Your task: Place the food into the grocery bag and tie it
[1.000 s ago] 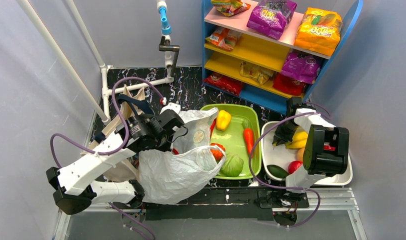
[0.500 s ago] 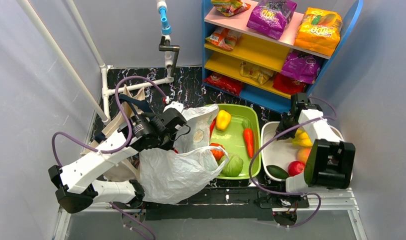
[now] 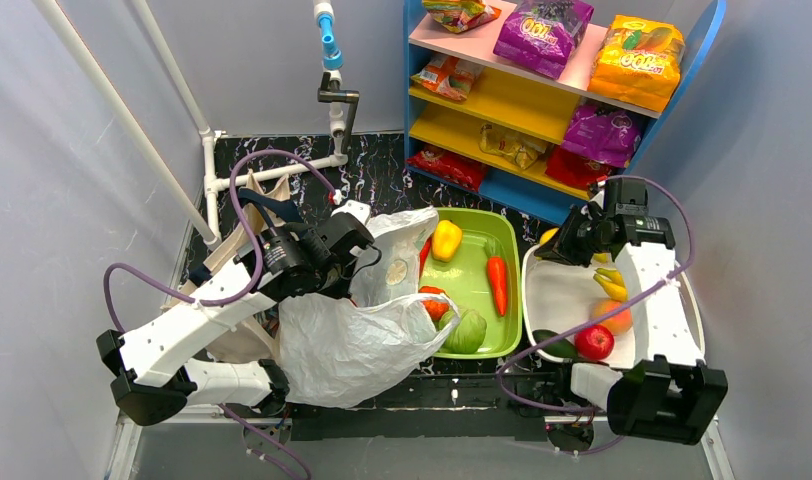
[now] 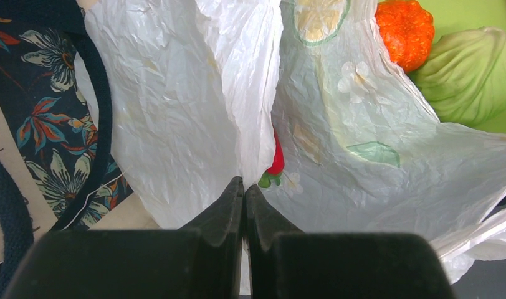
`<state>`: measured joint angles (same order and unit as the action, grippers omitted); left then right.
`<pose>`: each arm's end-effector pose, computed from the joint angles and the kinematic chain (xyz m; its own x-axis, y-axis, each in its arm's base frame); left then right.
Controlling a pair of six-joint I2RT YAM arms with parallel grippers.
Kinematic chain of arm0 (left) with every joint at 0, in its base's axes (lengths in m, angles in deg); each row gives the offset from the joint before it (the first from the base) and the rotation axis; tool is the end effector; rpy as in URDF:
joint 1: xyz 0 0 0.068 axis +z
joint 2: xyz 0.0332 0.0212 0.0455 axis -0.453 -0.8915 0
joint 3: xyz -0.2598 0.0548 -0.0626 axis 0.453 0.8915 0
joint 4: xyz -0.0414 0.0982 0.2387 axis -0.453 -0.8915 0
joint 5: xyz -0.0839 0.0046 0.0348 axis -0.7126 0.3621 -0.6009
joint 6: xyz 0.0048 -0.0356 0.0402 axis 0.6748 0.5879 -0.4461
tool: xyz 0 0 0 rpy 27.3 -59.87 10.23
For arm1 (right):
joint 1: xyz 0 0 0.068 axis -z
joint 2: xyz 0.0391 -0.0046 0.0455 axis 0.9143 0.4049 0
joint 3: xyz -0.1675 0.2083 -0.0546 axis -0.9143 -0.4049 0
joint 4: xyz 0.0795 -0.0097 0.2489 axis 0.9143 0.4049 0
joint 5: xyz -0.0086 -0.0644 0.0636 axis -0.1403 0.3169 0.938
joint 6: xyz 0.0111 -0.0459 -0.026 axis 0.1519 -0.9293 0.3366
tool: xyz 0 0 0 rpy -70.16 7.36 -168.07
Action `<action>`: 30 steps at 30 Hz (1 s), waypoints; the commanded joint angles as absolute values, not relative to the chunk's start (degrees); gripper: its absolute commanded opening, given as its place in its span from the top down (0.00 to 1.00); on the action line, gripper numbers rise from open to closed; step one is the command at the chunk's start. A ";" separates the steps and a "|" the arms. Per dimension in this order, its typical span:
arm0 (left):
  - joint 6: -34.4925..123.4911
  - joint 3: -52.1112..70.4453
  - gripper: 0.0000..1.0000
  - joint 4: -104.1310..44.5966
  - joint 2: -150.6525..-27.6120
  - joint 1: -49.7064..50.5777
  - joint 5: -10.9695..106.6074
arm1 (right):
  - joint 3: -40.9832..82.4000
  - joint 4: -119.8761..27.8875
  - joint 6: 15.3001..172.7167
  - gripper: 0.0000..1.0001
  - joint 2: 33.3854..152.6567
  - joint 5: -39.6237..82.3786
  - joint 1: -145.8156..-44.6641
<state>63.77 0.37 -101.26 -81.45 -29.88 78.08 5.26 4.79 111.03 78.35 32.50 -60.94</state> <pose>0.1230 -0.1637 0.3835 -0.7296 0.2469 -0.6378 0.3350 0.9421 -0.0185 0.2223 -0.0087 0.2976 -0.8041 0.4570 -0.3803 0.2609 0.8460 0.4650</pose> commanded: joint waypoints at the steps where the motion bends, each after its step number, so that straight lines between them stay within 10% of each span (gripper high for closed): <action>1: 63.83 -1.77 1.00 -101.85 -81.06 -30.02 77.20 | 9.35 4.40 110.97 0.99 73.78 46.77 -60.93; 20: 65.57 -1.87 1.00 -102.55 -79.64 -30.03 75.69 | 22.62 -1.07 119.28 0.99 74.52 75.79 -81.55; 30: 65.88 -1.71 1.00 -102.19 -78.71 -30.04 75.04 | 13.86 -34.69 145.85 0.99 75.43 82.36 -93.71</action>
